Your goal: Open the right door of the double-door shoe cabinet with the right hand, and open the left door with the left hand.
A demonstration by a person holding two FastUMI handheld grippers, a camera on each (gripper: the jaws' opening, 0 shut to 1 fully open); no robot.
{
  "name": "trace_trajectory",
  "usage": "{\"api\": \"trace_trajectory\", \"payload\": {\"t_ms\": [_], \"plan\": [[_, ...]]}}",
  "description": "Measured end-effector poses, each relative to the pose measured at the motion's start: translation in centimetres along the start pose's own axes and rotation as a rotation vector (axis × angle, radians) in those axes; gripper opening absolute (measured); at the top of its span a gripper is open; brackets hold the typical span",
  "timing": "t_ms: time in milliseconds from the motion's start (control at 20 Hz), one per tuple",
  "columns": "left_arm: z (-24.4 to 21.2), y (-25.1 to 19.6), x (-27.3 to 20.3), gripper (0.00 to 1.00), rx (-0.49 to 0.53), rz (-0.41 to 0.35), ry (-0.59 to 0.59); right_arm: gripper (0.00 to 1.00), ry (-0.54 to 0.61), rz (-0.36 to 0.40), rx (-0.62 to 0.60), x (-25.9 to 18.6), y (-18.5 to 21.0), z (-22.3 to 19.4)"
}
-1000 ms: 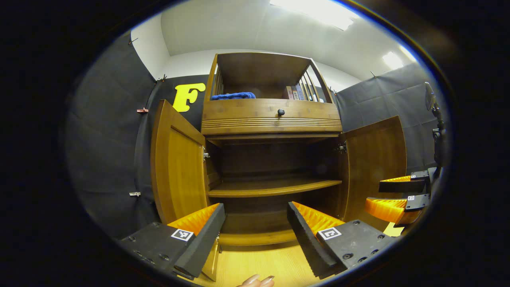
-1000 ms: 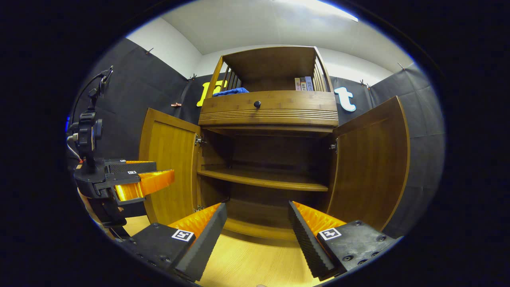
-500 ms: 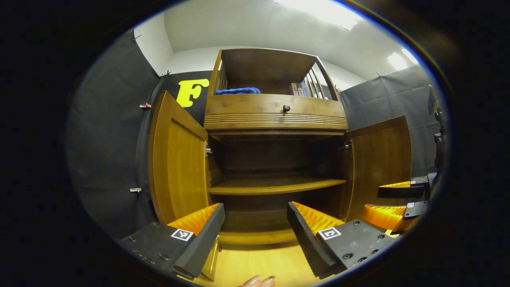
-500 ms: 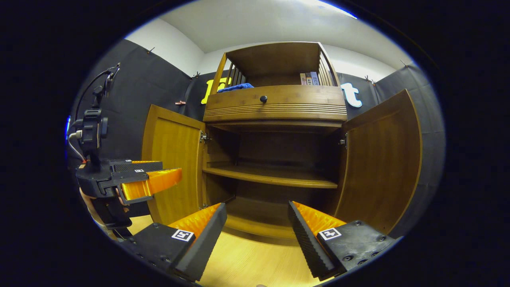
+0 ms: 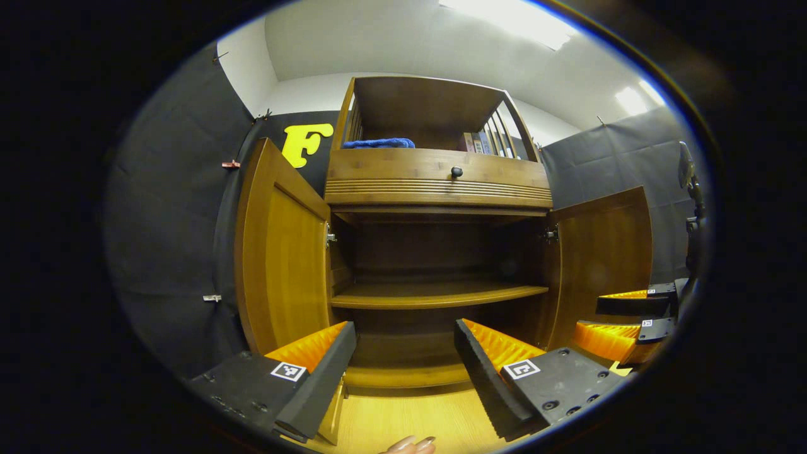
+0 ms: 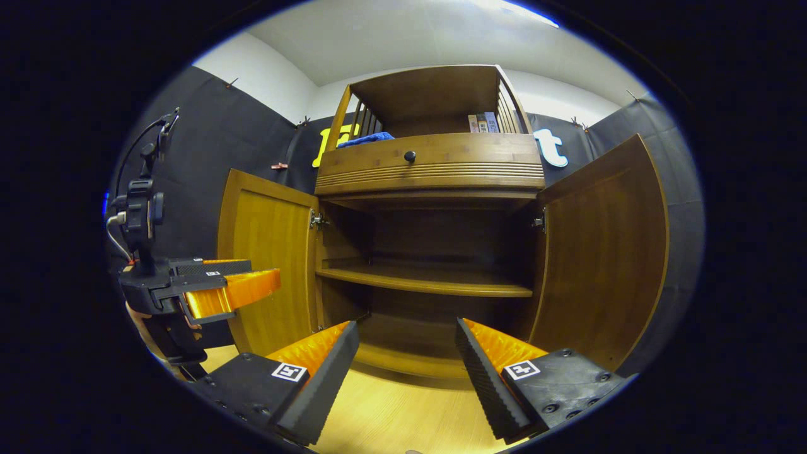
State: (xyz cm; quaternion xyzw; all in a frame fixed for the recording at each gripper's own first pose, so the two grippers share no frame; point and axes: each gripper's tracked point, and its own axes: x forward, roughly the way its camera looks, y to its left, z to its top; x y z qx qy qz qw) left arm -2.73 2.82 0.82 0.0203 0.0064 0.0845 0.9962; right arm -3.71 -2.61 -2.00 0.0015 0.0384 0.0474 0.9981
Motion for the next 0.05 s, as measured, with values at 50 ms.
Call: {"api": "trace_trajectory", "payload": {"t_ms": [50], "plan": [[0.07,-0.1,0.19,0.99,-0.004,-0.006,0.0,0.96,-0.006,-0.004,0.001,0.02,-0.08,0.2]]}}
